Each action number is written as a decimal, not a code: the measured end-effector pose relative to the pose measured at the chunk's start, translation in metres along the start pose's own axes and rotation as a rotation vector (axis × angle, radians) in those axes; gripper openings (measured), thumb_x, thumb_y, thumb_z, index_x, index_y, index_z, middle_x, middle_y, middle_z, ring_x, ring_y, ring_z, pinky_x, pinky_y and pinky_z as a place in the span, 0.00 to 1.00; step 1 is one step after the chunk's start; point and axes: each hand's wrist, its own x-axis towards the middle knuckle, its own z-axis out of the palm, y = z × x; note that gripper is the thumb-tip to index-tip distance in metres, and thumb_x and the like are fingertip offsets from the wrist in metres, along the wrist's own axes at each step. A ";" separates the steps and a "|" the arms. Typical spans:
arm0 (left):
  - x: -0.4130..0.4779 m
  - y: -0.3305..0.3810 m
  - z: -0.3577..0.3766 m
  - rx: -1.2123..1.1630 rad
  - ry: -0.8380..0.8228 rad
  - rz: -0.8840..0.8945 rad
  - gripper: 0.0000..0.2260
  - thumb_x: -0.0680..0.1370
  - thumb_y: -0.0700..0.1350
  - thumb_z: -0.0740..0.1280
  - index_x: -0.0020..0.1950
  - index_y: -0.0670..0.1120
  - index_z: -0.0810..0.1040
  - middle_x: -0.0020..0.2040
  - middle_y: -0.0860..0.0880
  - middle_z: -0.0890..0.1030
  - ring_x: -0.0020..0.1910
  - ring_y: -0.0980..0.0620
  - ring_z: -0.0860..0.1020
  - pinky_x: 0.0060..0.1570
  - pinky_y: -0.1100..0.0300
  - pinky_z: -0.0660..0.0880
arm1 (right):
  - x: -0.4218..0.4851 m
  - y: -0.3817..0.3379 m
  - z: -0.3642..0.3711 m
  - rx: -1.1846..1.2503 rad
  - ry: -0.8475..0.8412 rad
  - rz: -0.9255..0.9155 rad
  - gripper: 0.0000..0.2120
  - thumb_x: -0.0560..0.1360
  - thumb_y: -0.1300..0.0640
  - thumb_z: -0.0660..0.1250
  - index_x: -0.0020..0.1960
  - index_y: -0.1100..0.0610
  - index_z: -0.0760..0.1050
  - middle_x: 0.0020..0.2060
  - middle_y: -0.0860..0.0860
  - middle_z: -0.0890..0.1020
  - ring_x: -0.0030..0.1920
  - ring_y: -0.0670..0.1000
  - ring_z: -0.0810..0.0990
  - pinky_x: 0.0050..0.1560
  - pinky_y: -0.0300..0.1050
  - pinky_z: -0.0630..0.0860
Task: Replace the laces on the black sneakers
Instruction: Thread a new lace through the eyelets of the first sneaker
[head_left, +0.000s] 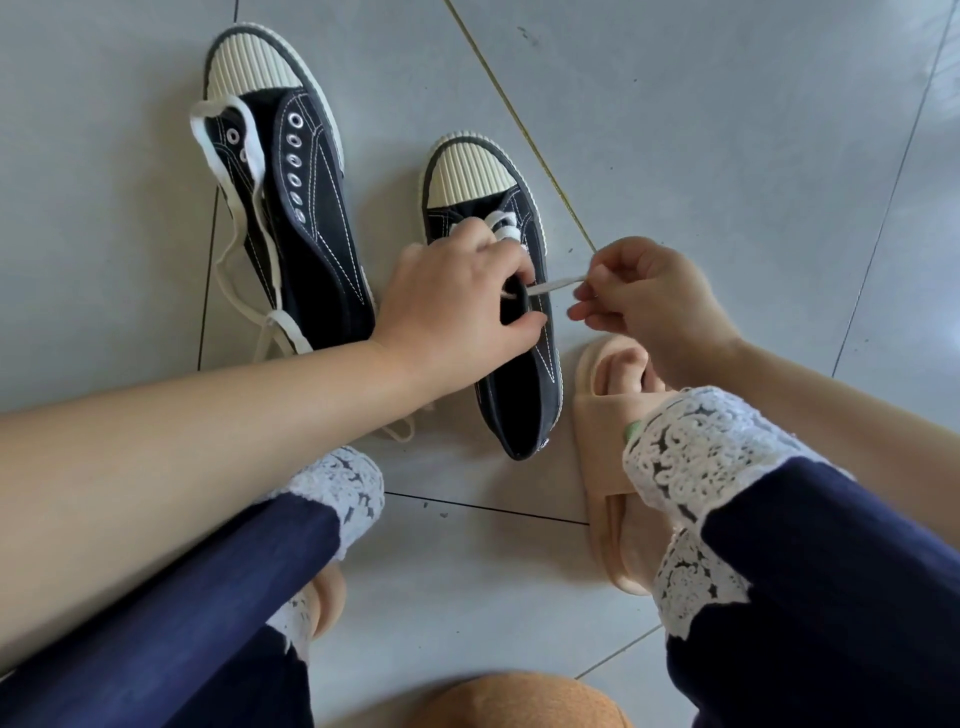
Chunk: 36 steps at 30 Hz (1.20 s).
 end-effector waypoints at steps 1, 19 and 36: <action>0.000 -0.001 0.000 0.006 0.002 0.003 0.16 0.70 0.56 0.68 0.53 0.49 0.77 0.50 0.50 0.72 0.47 0.50 0.75 0.50 0.55 0.65 | 0.001 0.001 -0.008 0.053 0.058 0.008 0.11 0.78 0.65 0.59 0.40 0.55 0.72 0.34 0.50 0.79 0.32 0.45 0.82 0.34 0.35 0.76; -0.003 -0.006 0.000 -0.033 0.029 0.033 0.18 0.69 0.53 0.71 0.54 0.46 0.78 0.50 0.47 0.75 0.53 0.46 0.73 0.52 0.55 0.63 | 0.011 -0.008 -0.034 -0.404 -0.025 -0.065 0.07 0.76 0.56 0.63 0.39 0.52 0.75 0.32 0.47 0.75 0.28 0.43 0.70 0.30 0.37 0.66; -0.010 -0.012 0.002 -0.181 0.053 -0.050 0.22 0.69 0.47 0.72 0.59 0.41 0.72 0.51 0.46 0.72 0.48 0.49 0.72 0.52 0.54 0.70 | 0.006 -0.009 -0.028 -0.329 0.063 -0.013 0.08 0.67 0.58 0.66 0.29 0.54 0.77 0.25 0.46 0.78 0.26 0.46 0.67 0.28 0.41 0.63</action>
